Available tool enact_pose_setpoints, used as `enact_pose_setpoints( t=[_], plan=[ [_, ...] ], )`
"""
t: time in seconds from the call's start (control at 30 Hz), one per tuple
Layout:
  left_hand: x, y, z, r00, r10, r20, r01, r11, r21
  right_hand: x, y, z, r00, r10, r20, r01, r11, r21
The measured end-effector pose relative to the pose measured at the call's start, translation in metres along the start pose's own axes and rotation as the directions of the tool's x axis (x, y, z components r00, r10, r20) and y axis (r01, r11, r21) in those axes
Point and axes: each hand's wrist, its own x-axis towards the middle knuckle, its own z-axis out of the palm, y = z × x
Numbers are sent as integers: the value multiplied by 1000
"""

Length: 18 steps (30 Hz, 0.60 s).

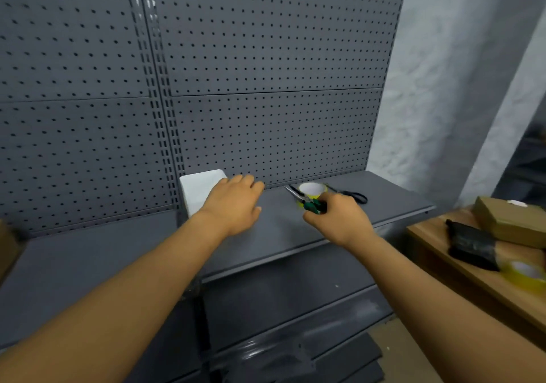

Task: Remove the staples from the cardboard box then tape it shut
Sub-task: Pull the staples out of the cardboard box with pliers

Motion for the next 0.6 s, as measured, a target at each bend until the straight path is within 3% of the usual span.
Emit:
enact_pose_setpoints(
  t=[0.6],
  plan=[
    [241,100,75,993,110,-48,-110,994,-7,162,182,-55,995,89,-46,-89,996,-8]
  ],
)
